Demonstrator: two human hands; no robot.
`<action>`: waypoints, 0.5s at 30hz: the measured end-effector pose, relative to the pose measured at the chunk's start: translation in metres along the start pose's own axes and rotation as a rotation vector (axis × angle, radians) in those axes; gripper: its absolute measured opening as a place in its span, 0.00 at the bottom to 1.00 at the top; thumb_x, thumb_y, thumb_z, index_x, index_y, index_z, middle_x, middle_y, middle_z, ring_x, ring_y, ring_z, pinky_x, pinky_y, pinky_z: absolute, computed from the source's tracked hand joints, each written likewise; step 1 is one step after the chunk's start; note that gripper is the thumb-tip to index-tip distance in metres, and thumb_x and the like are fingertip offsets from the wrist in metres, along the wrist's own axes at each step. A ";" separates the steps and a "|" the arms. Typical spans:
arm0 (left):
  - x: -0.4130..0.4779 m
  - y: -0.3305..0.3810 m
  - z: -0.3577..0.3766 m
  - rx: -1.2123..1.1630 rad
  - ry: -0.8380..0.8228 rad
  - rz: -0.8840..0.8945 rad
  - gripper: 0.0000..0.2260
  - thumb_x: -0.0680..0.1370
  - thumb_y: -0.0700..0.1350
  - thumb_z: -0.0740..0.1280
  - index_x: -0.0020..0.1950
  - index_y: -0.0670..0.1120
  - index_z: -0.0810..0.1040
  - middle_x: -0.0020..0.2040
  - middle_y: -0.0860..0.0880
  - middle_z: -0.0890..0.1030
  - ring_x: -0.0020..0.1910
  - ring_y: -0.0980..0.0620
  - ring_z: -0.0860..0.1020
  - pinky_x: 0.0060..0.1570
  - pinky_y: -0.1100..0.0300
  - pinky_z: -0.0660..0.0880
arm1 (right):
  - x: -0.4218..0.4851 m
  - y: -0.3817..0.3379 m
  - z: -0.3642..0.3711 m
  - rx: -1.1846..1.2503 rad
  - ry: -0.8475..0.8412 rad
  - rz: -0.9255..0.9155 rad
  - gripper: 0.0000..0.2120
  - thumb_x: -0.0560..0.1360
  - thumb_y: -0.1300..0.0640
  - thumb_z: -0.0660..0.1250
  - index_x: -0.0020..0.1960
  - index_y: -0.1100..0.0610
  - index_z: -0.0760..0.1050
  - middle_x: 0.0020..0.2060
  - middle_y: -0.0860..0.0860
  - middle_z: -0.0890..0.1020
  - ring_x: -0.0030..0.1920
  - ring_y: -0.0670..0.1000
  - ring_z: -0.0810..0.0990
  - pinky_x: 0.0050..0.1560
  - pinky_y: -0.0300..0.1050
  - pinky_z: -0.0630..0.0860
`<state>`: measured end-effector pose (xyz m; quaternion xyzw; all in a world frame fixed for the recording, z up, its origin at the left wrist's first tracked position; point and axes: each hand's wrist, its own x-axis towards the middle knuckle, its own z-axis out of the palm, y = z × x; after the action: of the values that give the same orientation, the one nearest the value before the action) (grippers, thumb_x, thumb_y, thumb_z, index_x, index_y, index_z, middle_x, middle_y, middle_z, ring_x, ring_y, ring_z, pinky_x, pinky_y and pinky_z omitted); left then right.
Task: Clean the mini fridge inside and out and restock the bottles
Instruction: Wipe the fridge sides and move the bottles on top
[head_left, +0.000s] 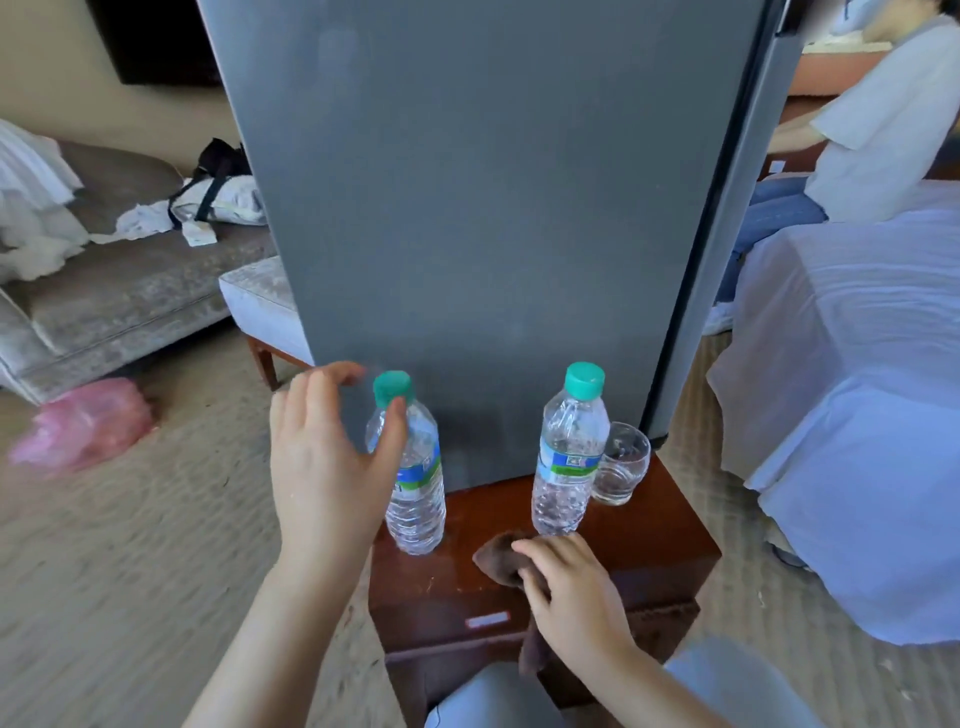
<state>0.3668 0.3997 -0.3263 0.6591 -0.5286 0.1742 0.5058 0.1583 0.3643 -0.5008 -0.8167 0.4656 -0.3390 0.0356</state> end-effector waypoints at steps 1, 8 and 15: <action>0.000 -0.008 0.002 0.000 -0.045 -0.054 0.15 0.74 0.49 0.71 0.55 0.42 0.74 0.50 0.48 0.77 0.50 0.45 0.74 0.50 0.55 0.70 | 0.005 -0.006 0.005 -0.005 0.014 0.009 0.11 0.69 0.56 0.69 0.50 0.50 0.80 0.45 0.43 0.80 0.48 0.45 0.76 0.48 0.33 0.71; -0.014 -0.024 0.024 -0.127 -0.374 -0.313 0.24 0.70 0.59 0.71 0.62 0.52 0.73 0.54 0.55 0.80 0.52 0.52 0.80 0.50 0.54 0.78 | 0.043 -0.042 0.024 -0.051 0.025 -0.055 0.18 0.62 0.61 0.77 0.50 0.52 0.79 0.45 0.50 0.77 0.44 0.53 0.78 0.46 0.44 0.77; -0.026 -0.022 0.025 -0.083 -0.510 -0.268 0.33 0.68 0.54 0.74 0.68 0.55 0.61 0.57 0.54 0.78 0.50 0.49 0.79 0.41 0.60 0.70 | 0.053 -0.047 0.055 0.068 -0.013 0.193 0.17 0.65 0.61 0.73 0.53 0.54 0.80 0.46 0.52 0.81 0.43 0.58 0.79 0.44 0.50 0.77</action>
<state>0.3680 0.3903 -0.3676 0.7243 -0.5535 -0.0874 0.4018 0.2430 0.3344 -0.4981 -0.7685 0.5302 -0.3442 0.0991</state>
